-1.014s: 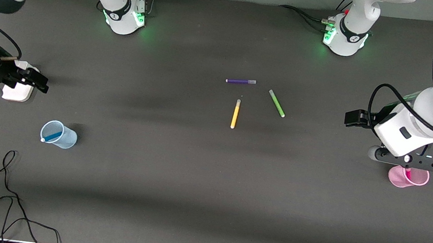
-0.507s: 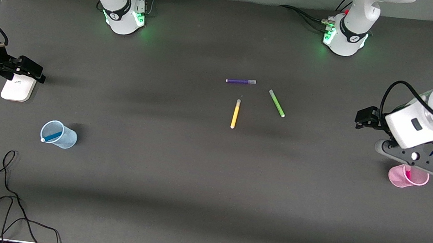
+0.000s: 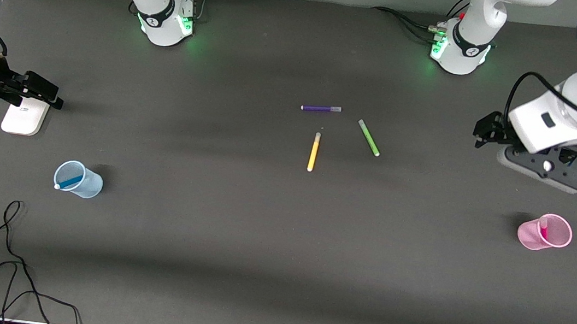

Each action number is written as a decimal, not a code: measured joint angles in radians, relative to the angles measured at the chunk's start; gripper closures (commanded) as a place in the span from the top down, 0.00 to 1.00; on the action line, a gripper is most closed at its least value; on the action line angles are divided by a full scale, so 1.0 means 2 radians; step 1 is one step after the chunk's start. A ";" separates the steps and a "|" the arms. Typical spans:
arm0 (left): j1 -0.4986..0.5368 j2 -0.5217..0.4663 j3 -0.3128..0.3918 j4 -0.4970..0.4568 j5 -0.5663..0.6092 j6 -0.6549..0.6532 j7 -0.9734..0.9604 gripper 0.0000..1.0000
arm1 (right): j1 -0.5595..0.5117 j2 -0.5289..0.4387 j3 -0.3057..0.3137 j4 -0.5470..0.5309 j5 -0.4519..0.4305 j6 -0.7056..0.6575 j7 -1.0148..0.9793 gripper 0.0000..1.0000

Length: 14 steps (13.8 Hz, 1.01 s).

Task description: Place pink and blue markers in matching cups

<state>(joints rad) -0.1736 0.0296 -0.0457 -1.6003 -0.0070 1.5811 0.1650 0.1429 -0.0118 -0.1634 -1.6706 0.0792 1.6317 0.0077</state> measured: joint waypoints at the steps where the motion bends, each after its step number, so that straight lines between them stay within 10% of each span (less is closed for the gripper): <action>1: 0.000 -0.011 0.002 -0.008 0.000 0.002 0.012 0.99 | 0.000 0.001 0.000 0.002 0.000 0.000 0.000 1.00; 14: -0.001 -0.040 0.005 -0.018 0.023 -0.015 -0.049 0.99 | 0.000 0.008 0.001 0.011 -0.012 -0.005 0.000 1.00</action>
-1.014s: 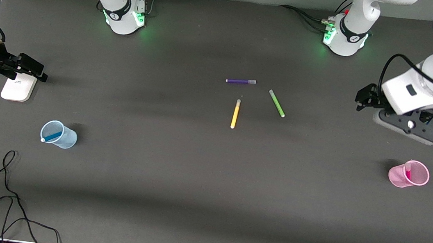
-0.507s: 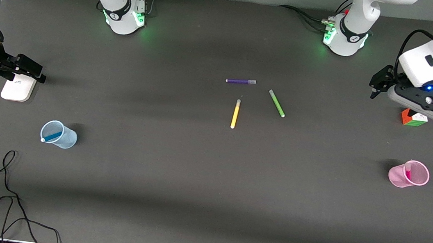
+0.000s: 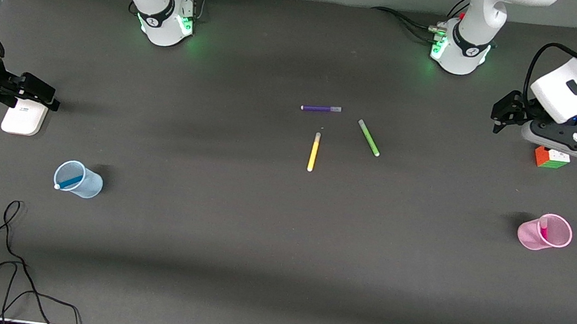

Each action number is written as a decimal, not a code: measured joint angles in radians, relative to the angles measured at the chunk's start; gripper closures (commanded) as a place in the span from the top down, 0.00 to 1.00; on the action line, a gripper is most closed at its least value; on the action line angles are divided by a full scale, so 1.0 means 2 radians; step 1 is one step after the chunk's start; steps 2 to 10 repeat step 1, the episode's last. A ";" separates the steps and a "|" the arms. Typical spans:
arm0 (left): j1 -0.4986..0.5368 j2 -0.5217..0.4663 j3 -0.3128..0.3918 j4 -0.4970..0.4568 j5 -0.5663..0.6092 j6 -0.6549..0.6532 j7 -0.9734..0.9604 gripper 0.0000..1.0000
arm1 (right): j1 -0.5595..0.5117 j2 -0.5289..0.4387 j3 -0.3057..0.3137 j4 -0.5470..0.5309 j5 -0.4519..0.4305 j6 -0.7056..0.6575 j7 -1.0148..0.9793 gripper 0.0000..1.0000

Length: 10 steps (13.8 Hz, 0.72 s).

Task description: Place pink and blue markers in matching cups

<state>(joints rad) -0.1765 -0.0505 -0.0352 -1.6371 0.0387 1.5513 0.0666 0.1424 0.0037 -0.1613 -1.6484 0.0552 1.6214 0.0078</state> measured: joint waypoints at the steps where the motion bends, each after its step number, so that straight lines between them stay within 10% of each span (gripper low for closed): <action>1: 0.000 0.002 0.001 0.002 0.000 -0.010 -0.001 1.00 | 0.000 0.000 0.000 0.000 -0.001 -0.001 0.000 1.00; 10: 0.000 0.002 0.001 0.002 0.000 -0.010 -0.001 1.00 | 0.000 0.000 0.000 0.000 -0.001 -0.001 0.000 1.00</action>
